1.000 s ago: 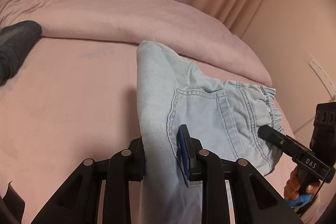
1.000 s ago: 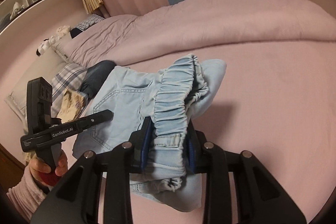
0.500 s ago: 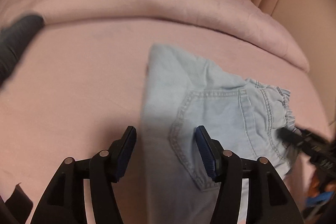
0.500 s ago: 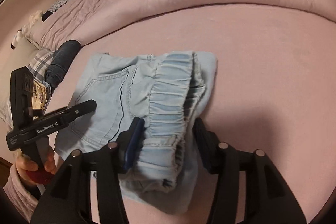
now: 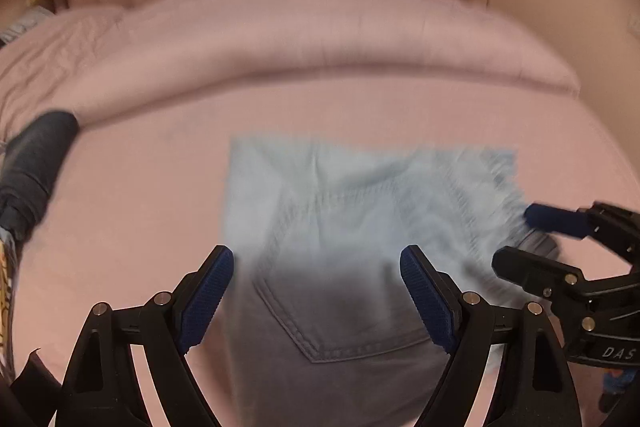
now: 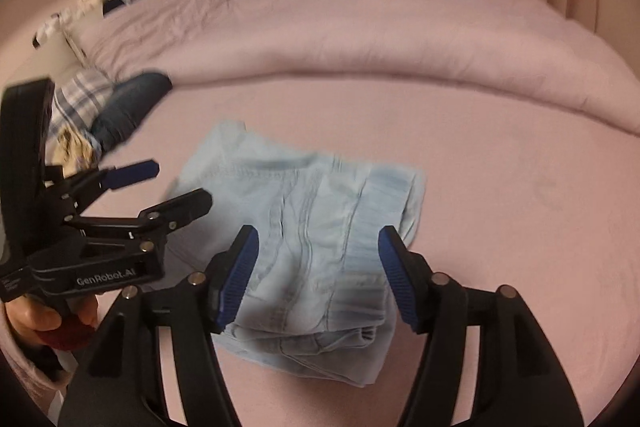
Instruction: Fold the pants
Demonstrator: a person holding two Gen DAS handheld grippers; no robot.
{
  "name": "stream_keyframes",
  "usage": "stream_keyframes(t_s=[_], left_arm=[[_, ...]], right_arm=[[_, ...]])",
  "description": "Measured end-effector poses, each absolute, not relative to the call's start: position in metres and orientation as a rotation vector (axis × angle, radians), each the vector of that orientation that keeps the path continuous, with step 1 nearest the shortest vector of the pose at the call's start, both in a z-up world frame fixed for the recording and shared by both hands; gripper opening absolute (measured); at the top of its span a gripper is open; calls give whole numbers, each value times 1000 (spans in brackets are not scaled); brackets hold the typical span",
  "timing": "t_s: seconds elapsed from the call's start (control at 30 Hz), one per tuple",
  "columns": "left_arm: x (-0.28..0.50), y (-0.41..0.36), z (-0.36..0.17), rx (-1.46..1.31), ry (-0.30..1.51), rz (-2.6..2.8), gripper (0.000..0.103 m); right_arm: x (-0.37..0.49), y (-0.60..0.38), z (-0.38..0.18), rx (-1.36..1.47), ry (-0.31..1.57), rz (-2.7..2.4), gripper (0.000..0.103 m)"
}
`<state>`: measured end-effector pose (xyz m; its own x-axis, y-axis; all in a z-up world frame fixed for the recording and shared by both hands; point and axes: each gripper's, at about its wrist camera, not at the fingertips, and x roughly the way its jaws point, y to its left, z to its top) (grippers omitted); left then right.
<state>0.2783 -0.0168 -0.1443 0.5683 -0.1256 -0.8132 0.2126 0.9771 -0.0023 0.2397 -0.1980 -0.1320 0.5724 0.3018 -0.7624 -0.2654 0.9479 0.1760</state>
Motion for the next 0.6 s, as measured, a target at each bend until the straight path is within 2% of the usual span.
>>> stream_keyframes(t_s=[0.1,0.27,0.6], left_arm=[[281,-20,-163,150,957,-184,87],[281,-14,-147,99,968,-204,87],[207,-15,-52,93,792,-207,87]], right_arm=[[243,-192,-155,-5,961,287,62],[244,-188,-153,-43,961,290,64],[193,-189,-82,6,861,254,63]])
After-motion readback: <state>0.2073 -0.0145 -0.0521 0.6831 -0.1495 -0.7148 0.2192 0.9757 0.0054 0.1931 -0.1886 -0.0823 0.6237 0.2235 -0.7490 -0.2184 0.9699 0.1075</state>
